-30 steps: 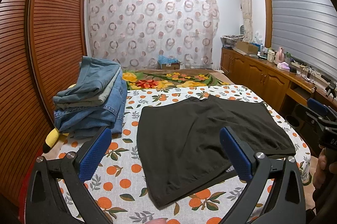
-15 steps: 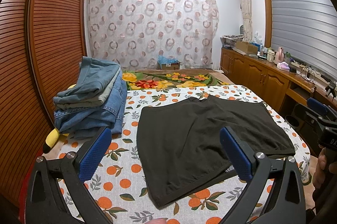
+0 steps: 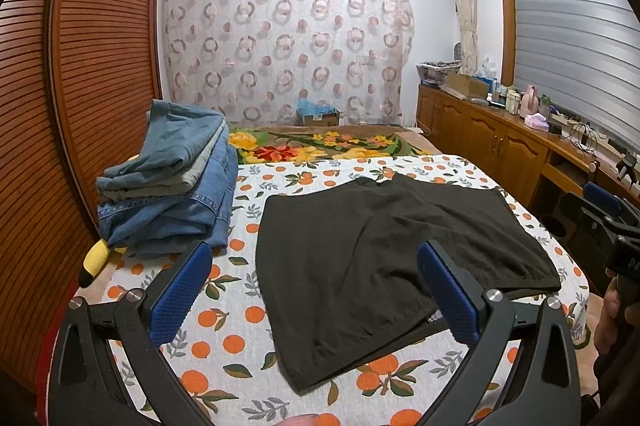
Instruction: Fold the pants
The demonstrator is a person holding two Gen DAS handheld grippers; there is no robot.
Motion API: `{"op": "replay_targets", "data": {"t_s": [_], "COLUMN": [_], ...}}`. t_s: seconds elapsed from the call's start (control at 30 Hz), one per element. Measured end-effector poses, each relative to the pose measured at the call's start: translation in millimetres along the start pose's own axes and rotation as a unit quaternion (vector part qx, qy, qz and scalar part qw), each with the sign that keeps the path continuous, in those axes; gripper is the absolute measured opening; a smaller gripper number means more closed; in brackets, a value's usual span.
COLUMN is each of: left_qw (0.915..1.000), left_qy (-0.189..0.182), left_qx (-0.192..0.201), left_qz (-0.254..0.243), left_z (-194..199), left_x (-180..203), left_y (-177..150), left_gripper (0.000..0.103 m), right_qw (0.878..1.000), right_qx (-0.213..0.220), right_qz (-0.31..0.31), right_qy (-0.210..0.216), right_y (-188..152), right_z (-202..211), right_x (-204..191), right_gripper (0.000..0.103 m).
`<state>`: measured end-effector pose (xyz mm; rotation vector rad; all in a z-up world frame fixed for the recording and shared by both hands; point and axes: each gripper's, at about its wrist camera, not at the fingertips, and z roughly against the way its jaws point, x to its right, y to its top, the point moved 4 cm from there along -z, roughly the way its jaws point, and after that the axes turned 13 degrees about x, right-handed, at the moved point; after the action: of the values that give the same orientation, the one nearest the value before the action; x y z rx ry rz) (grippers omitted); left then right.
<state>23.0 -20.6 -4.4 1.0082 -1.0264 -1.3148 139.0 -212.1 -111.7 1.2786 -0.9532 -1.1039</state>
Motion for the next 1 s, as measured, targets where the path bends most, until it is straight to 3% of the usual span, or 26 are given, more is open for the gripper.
{"op": "replay_targets", "data": {"t_s": [0.53,1.0], "left_qw": [0.9987,0.9935], "left_qy": [-0.020,-0.070], "left_qx": [-0.047,-0.089], "left_qz": [0.008,-0.009], "left_z": [-33.3,-65.0], "left_x": [-3.9,9.1], "left_y": [-28.5,-51.6], "left_gripper": [0.103,0.103], "right_qw": [1.000,0.998], "right_qx": [-0.022,-0.055], "right_qz": [-0.008,0.018], "right_qy": [-0.007,0.013], "right_y": [-8.2,-6.4], "right_z": [-12.0,-22.5], "right_x": [10.3,23.0], "right_gripper": [0.103,0.098]}}
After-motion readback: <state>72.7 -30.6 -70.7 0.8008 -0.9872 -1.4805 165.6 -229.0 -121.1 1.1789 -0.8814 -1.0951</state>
